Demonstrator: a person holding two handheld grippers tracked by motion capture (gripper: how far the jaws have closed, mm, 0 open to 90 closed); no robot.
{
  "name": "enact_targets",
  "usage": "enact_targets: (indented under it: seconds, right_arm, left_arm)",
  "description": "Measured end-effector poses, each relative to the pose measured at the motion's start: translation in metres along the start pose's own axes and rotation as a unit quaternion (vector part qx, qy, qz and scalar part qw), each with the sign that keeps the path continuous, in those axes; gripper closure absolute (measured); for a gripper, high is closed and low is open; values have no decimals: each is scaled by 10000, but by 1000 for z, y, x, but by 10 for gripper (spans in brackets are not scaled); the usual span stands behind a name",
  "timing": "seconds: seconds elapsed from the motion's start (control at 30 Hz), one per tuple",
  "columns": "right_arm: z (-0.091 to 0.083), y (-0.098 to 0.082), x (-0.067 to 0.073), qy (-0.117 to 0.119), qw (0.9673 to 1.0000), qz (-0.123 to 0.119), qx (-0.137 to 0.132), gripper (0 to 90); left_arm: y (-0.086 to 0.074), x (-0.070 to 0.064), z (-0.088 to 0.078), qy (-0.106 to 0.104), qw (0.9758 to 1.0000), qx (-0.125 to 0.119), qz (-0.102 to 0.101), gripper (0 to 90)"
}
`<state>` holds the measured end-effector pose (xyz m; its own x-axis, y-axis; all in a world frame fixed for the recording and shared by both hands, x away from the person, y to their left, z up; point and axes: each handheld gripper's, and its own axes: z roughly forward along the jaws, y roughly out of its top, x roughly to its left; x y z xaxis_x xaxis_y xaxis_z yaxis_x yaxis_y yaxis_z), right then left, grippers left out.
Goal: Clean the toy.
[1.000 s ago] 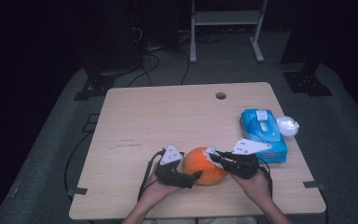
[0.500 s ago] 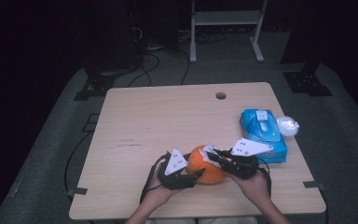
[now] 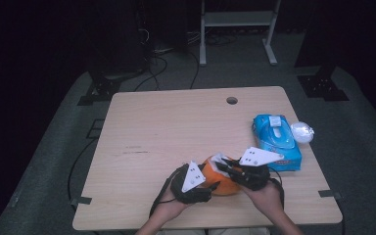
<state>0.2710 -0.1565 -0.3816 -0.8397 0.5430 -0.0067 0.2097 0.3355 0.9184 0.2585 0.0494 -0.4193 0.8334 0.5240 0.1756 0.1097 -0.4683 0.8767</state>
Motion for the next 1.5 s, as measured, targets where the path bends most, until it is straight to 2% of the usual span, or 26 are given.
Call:
enact_targets:
  seconds: [0.03,0.1,0.2,0.23,0.27,0.33,0.37,0.4,0.47,0.57,0.63,0.67,0.73,0.8,0.83,0.9,0.93,1.0,1.07,1.1,1.2,1.3,1.37,1.43,1.47,1.5]
  right_arm:
    - [4,2,6,98,9999,-69,14,815]
    - [9,5,11,53,9995,-275,111,816]
    - [3,3,-3,-145,9997,-155,140,816]
    - [0,0,-8,-227,9996,-100,161,817]
    - [-2,-3,-13,-214,9997,13,142,816]
    - [-5,-9,-17,-281,9994,109,189,816]
    - [-6,-10,-18,-283,9993,121,188,817]
    - [-6,-11,-19,-242,9994,177,149,816]
    - [-4,-7,-14,-223,9996,115,160,815]
    - [4,-1,1,183,9998,72,66,815]
    - [10,2,10,120,9996,-200,183,816]
    - [11,2,10,68,9995,-237,212,816]
    - [6,1,-1,-62,9997,-90,197,816]
    - [-1,-5,-15,-418,9988,-3,245,816]
    - [-3,-9,-23,-452,9985,171,262,816]
    - [-6,-16,-30,-405,9981,400,250,816]
    - [-5,-17,-29,-410,9982,361,249,816]
    - [-1,-15,-23,-160,9990,370,178,815]
    - [6,-12,-15,-34,9995,214,217,813]
    - [8,-12,-12,-73,9996,112,253,813]
    - [5,-15,-21,-157,9991,258,310,813]
    - [-3,-23,-31,-412,9976,390,392,813]
    - [-4,-25,-33,-292,9973,601,313,813]
    - [0,-23,-27,-41,9980,605,184,812]
    - [5,-22,-22,163,9980,586,152,812]
    - [9,-20,-17,226,9984,479,201,811]
  left_arm:
    - [0,-2,0,14,10000,-6,14,352]
    - [-2,0,-1,32,10000,-11,-29,346]
    - [-4,5,-2,-67,9997,-53,-247,318]
    - [-5,7,-1,-103,9991,-107,-396,280]
    - [-6,10,-1,-163,9980,-132,-601,238]
    - [-8,19,3,-408,9917,-103,-1212,164]
    - [-10,22,4,-522,9885,-140,-1409,170]
    - [-12,23,4,-544,9877,-175,-1453,202]
    - [-11,20,3,-437,9906,-158,-1289,279]
    - [-6,11,1,-341,9960,-112,-821,339]
    - [-6,9,1,-274,9974,-59,-664,362]
    - [-8,10,0,-283,9972,-72,-682,371]
    - [-11,13,0,-269,9975,-29,-652,379]
    - [-14,16,0,-310,9968,-20,-730,378]
    - [-15,17,0,-355,9965,-55,-761,368]
    - [-14,20,1,-507,9937,-177,-980,275]
    - [-12,21,2,-547,9925,-236,-1070,207]
    - [-9,21,3,-552,9917,-345,-1109,123]
    - [-11,19,4,-429,9943,-223,-948,126]
    - [-13,19,3,-417,9943,-231,-950,165]
    - [-19,25,2,-390,9936,-118,-1050,235]
    - [-21,31,-1,-507,9913,-107,-1208,229]
    - [-17,30,-1,-552,9908,-229,-1215,165]
    - [-13,27,-1,-592,9911,-311,-1153,113]
    - [-12,25,1,-550,9927,-193,-1055,118]
    - [-13,25,1,-497,9943,-43,-942,144]
